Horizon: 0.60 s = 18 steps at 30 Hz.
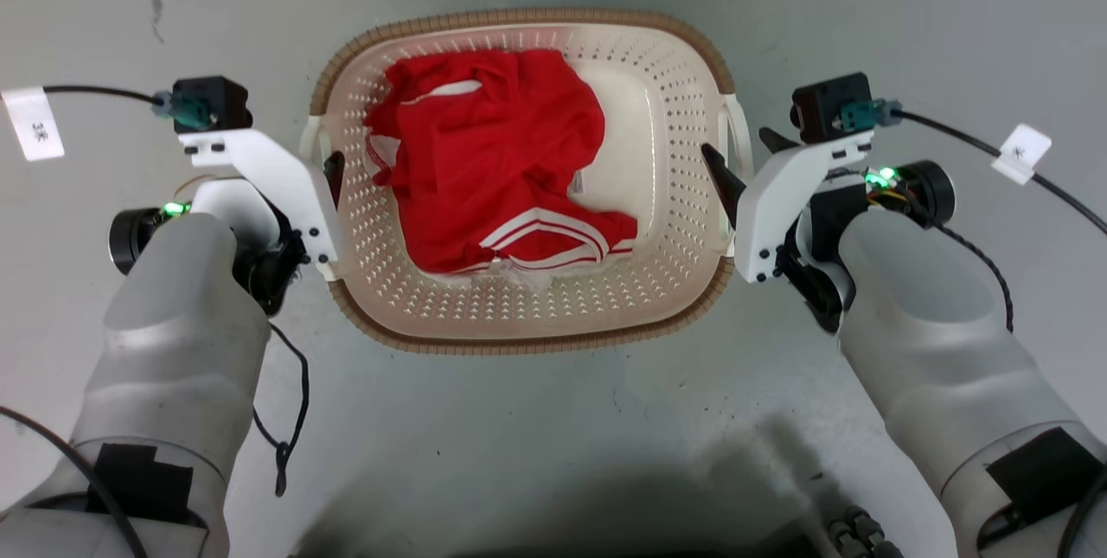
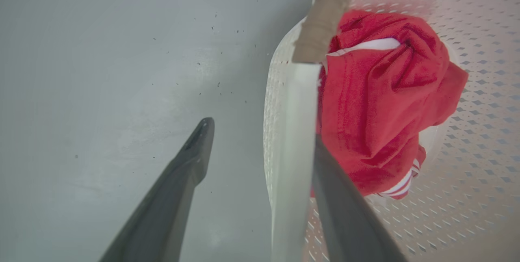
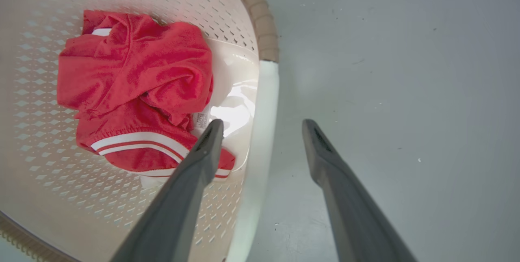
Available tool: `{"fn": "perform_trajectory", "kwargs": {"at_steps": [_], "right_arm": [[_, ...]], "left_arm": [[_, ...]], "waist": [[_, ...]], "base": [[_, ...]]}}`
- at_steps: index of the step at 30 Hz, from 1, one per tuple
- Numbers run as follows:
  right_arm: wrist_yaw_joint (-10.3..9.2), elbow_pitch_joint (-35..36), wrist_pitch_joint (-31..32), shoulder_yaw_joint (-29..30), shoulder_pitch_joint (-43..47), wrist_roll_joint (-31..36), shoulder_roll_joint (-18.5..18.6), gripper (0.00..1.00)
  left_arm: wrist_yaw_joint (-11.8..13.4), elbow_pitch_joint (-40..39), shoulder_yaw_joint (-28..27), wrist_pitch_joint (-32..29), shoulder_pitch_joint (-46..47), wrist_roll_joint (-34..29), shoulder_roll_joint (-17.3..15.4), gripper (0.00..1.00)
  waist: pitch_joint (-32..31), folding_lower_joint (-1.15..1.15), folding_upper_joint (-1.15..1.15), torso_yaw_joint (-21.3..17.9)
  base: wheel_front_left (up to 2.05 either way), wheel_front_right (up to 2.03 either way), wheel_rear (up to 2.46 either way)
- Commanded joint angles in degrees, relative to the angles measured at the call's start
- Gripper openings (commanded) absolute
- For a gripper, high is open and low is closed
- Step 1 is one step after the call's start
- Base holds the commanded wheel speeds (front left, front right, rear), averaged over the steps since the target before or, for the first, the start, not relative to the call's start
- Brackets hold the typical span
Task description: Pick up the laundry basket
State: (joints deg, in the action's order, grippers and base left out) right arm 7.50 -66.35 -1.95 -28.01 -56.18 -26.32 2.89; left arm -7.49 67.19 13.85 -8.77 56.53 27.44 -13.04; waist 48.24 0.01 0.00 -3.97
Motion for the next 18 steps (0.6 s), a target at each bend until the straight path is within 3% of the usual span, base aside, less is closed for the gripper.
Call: {"fn": "perform_trajectory", "kwargs": {"at_steps": [1, 10, 11, 12, 13, 18], "right_arm": [[-0.02, -0.2, 0.2, -0.4, -1.3, -0.5, 0.0, 1.0], [-0.02, -1.9, 1.4, -4.6, -4.0, -4.6, 0.0, 1.0], [-0.03, -2.2, 1.5, -4.8, -4.3, -5.1, 0.0, 0.7], [-0.03, -2.3, 1.9, -5.3, -4.3, -5.5, 0.0, 0.37], [-0.02, -2.2, 2.0, -5.8, -4.4, -5.9, 0.0, 0.0], [0.07, -2.5, 1.6, -7.8, -4.7, -7.7, 0.1, 0.0]], "left_arm": [[0.1, -0.1, 0.3, -0.3, 0.8, 0.4, -0.3, 1.0], [0.0, 0.5, 3.3, -1.3, 2.8, 2.7, -0.8, 1.0], [0.0, 0.5, 3.6, -1.7, 2.9, 3.1, -0.6, 0.95], [0.0, 0.4, 3.9, -1.7, 3.0, 3.5, -0.4, 0.53], [0.0, 0.2, 4.2, -1.5, 3.1, 3.8, -0.4, 0.0], [0.1, 0.3, 5.5, -2.3, 2.9, 5.8, -0.3, 0.0]], "waist": [[1.1, -0.01, 0.0, -0.1], [4.0, -0.01, 0.0, 0.1], [4.2, -0.01, 0.0, 0.1], [4.4, -0.01, 0.0, 0.1], [4.5, -0.01, 0.0, 0.1], [4.7, -0.01, 0.0, 0.1]], "base": [[0.0, 0.0, 0.0], [0.0, 0.0, 0.0], [0.0, 0.0, 0.0], [0.0, 0.0, 0.0], [0.0, 0.0, 0.0], [0.0, 0.0, 0.0]]}}
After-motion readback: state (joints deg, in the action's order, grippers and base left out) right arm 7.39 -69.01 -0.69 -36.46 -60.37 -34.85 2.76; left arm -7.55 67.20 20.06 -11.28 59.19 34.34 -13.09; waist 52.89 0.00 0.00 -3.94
